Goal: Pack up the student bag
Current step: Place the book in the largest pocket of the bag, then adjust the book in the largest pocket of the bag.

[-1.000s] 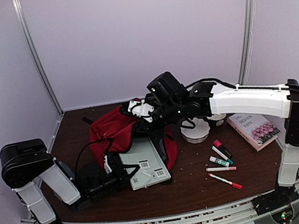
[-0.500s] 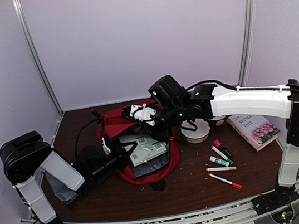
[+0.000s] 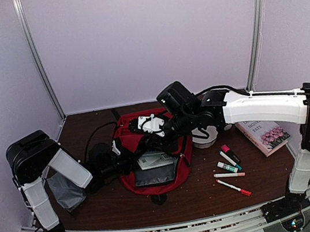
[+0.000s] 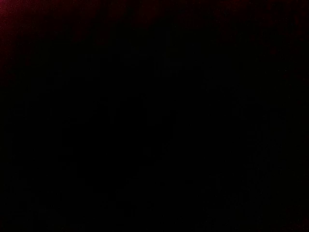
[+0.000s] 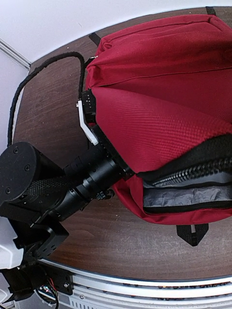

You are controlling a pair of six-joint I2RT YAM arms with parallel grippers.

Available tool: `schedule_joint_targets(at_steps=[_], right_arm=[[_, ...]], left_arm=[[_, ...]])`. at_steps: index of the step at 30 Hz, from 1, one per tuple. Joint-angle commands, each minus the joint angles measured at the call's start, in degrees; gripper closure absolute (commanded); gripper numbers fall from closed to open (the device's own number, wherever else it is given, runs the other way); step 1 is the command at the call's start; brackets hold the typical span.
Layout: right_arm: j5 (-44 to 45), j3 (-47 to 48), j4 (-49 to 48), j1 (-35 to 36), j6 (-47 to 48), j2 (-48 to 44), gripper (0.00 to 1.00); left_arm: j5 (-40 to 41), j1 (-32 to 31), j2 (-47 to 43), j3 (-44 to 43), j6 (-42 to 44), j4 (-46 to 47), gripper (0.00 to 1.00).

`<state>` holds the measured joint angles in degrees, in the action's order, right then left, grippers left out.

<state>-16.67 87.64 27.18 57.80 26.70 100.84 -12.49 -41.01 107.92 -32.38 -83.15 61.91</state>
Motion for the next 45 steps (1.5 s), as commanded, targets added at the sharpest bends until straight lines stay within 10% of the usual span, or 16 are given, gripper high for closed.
schedule_joint_targets(at_steps=[1,17,25,34,45], right_arm=[[-0.5,-0.18,-0.83,0.53,1.01,-2.07,1.0],[9.53,2.53,-3.34,-1.43,-4.97,0.35,1.0],[7.82,4.21,-2.69,-1.49,-6.16,1.82,1.0],[6.07,5.58,-1.69,-1.16,-6.4,2.73,1.0],[4.53,3.69,-3.14,-0.71,-6.48,1.06,1.0]], left_arm=[[-0.55,0.5,-5.84,-1.64,3.96,-3.84,0.46],[11.96,-1.52,-39.53,-7.32,23.66,-72.72,0.3],[22.77,-12.96,-47.08,-0.58,25.88,-66.98,0.53],[29.63,-21.09,-30.04,-8.19,29.18,-68.2,0.9],[30.9,-21.48,-20.44,-12.7,27.27,-69.1,1.0]])
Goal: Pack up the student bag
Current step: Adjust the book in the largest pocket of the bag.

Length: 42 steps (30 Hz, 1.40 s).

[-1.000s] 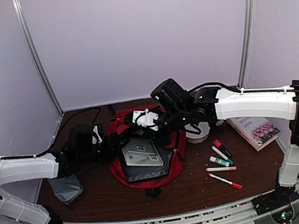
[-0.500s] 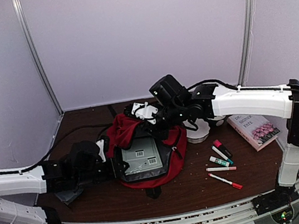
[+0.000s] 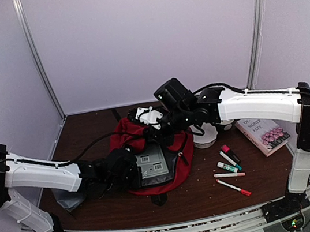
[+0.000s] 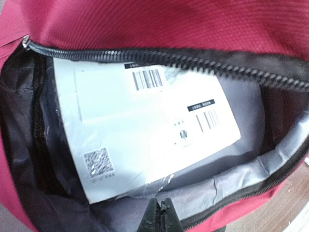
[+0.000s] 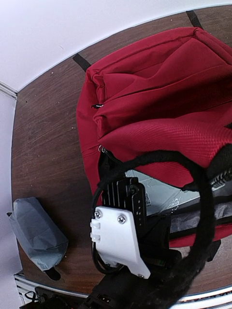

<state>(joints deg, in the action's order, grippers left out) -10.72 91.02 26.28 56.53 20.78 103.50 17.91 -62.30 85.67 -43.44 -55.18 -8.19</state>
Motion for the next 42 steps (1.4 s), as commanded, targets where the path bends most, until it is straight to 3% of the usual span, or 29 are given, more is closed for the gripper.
schedule_joint_targets(at_steps=[1,10,24,31,42], right_arm=[[-1.34,0.43,-2.18,0.58,-0.56,-1.37,1.0],[-2.39,0.0,-2.73,0.56,-0.45,-1.42,1.0],[-8.61,-2.6,-2.69,0.72,0.87,-2.89,1.0],[-10.1,-2.69,-1.95,1.04,2.38,-2.44,1.0],[-10.86,-3.15,-1.68,1.09,2.96,-2.22,1.0]], left_arm=[[-0.19,-0.19,1.89,-1.35,-0.98,1.55,1.0],[-1.39,-0.82,0.46,4.43,-9.14,5.54,1.0],[0.61,3.53,8.2,0.79,-8.37,10.18,1.0],[2.3,5.72,11.7,0.5,-6.02,22.1,1.0],[7.69,7.49,19.1,-2.77,-7.47,31.96,1.0]])
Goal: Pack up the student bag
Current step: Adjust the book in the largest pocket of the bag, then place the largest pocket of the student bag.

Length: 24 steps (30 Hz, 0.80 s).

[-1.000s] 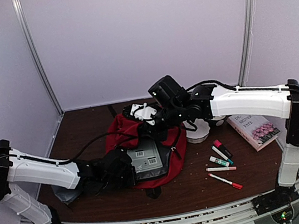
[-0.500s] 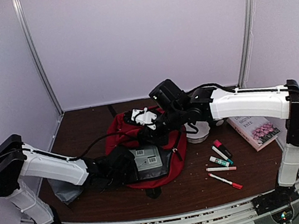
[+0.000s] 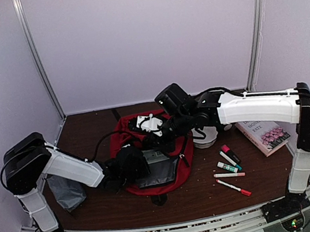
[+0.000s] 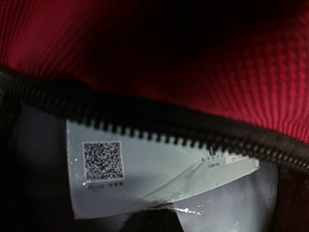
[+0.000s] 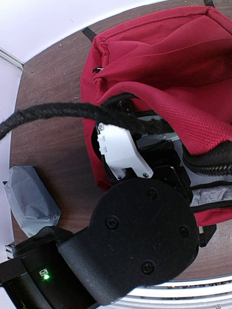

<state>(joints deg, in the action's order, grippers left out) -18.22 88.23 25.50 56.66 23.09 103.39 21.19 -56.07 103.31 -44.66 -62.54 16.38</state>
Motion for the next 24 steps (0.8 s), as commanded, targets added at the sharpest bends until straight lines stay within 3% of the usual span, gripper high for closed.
schedule_joint_targets(at_steps=[1,6,9,16,24], right_arm=[[-3.48,-0.38,-0.93,0.94,0.56,-2.12,1.0],[-3.1,-0.25,-0.91,0.92,0.4,-2.07,1.0],[-2.52,-0.03,-0.27,0.83,0.42,-2.26,1.0],[-3.75,1.85,2.69,0.52,0.43,-0.98,0.98],[-6.65,7.59,11.09,0.56,0.35,4.36,0.89]], left_arm=[[4.53,1.35,1.66,-1.71,-0.07,7.51,1.0],[2.46,1.21,0.27,-1.68,1.06,7.62,1.0],[3.28,-1.34,-4.68,-3.65,2.73,-1.33,1.0],[7.22,-8.96,-16.14,-6.38,3.37,-26.56,0.88],[10.16,-14.25,-25.22,0.67,-2.32,-34.98,0.68]])
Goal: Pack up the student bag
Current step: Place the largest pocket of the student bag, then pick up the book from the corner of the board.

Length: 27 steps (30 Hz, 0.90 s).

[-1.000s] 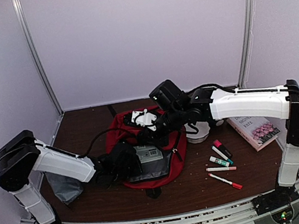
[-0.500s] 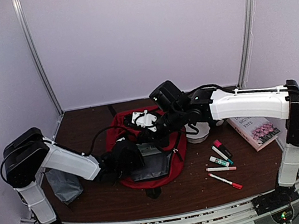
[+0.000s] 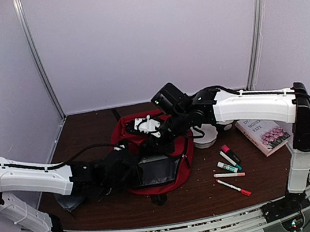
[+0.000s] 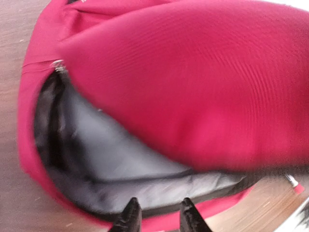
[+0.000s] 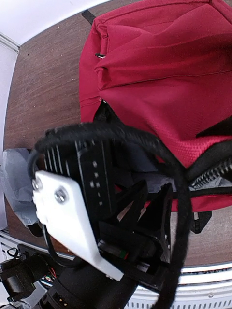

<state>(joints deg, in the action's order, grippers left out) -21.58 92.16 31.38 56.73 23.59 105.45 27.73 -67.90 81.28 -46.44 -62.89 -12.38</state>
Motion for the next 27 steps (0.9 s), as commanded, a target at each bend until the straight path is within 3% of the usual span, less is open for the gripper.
schedule_joint_targets(at_steps=[1,5,7,8,9,11,18,27], right_arm=[[-3.37,3.59,5.49,0.55,-0.06,2.38,0.88],[-2.75,3.3,8.55,0.64,0.28,2.04,0.78],[-3.42,3.5,13.25,0.59,1.63,1.4,0.63],[-5.18,2.94,17.07,0.44,3.82,0.22,0.49],[-6.91,1.63,19.05,0.13,5.29,-1.27,0.41],[-9.01,-2.68,21.18,-0.92,6.66,-5.38,0.35],[-8.52,-13.71,26.83,-11.04,6.37,-17.06,0.32],[7.07,-20.95,27.89,-38.81,6.53,-24.36,0.37]], left_arm=[[4.24,-3.09,-4.14,2.82,-2.05,-6.87,0.67],[8.58,-4.95,-7.05,2.65,-2.32,-10.75,0.62],[9.83,-5.37,-8.49,2.37,-2.26,-12.21,0.61],[10.32,-5.5,-9.59,2.32,-2.04,-12.79,0.61],[10.86,-5.7,-10.44,2.31,-1.86,-13.23,0.6],[11.89,-6.04,-12.22,2.36,-1.62,-14.33,0.59],[15.85,-6.49,-17.35,3.5,2.38,-13.47,0.53],[16.11,-6.45,-13.45,-1.72,14.62,-8.26,0.47]])
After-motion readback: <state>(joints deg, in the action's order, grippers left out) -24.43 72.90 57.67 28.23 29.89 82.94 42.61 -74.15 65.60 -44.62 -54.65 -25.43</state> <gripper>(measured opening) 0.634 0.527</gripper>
